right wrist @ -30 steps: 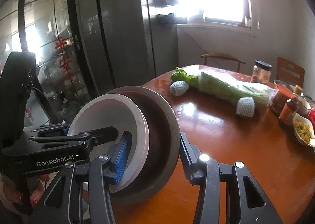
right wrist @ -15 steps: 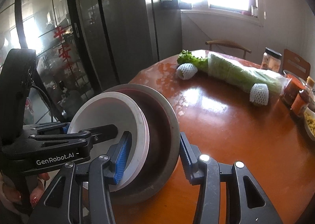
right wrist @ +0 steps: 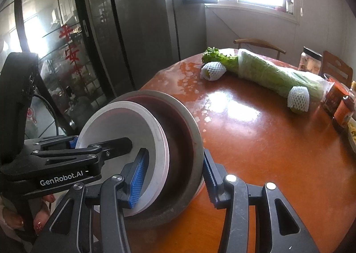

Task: Organize plates and bowls
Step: 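Lift the bowl stack with the left gripper and carry it over the plate stack, then lower the bowl stack onto the yellow plate stack with the left gripper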

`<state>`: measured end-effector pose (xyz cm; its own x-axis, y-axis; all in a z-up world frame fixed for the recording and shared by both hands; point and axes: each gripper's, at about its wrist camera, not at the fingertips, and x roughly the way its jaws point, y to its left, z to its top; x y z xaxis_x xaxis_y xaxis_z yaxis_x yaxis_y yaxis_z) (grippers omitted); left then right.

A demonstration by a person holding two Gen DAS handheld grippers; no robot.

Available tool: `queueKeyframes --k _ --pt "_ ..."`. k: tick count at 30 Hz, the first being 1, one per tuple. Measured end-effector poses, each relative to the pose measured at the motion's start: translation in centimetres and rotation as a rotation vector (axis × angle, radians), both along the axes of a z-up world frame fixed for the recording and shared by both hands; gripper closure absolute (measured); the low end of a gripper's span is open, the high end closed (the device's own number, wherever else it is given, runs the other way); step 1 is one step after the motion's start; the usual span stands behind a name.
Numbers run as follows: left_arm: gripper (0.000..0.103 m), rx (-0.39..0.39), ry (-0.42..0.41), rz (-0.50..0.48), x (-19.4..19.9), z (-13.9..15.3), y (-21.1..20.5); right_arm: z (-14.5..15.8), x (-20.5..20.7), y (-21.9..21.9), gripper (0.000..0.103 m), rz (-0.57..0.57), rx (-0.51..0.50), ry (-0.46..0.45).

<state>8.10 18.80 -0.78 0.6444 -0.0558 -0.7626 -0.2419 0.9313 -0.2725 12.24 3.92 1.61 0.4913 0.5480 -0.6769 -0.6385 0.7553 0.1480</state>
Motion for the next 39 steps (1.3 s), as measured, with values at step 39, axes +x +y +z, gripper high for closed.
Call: queueKeyframes --k 39 --pt "0.056 -0.009 0.014 -0.005 0.5 -1.1 0.2 -0.8 0.4 0.4 0.053 -0.024 -0.024 -0.014"
